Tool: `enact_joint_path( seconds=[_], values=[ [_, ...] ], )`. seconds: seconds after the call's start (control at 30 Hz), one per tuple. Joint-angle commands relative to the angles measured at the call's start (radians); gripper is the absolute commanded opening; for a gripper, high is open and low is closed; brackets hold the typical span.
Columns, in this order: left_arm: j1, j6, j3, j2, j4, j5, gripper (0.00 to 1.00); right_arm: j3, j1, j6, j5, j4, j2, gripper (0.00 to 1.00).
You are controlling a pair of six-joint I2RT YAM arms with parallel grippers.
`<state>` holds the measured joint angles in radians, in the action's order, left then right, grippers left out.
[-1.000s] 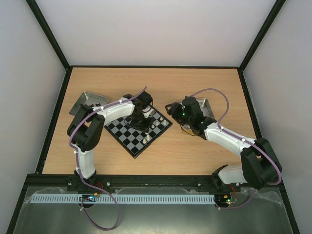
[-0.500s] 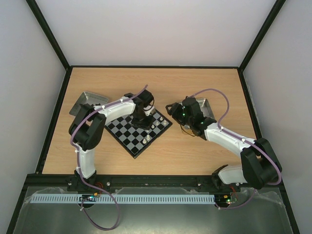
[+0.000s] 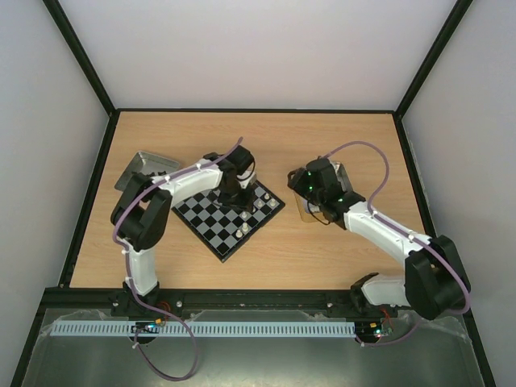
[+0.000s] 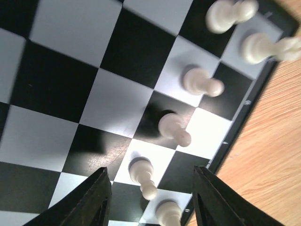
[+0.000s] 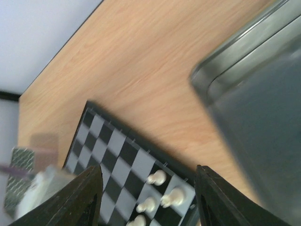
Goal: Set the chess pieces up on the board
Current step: Place the chess piece on the chessboard, then pick up the chess piece from the storage box.
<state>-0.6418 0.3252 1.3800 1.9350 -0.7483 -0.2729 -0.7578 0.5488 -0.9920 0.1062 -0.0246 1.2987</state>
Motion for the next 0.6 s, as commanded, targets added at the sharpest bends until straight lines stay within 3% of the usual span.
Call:
enact_joint_path(
  seconds=[0.0, 0.33, 0.57],
  values=[
    [0.023, 0.042, 0.011, -0.122, 0.059, 0.033, 0.50, -0.052, -0.068, 0.143, -0.174, -0.164, -0.044, 0.53],
    [0.119, 0.125, -0.262, -0.452, 0.364, 0.075, 0.50, -0.115, -0.250, 0.379, -0.169, -0.338, 0.114, 0.51],
    [0.121, 0.129, -0.384, -0.597, 0.484, 0.062, 0.51, -0.150, -0.323, 0.362, -0.252, -0.313, 0.255, 0.51]
  ],
)
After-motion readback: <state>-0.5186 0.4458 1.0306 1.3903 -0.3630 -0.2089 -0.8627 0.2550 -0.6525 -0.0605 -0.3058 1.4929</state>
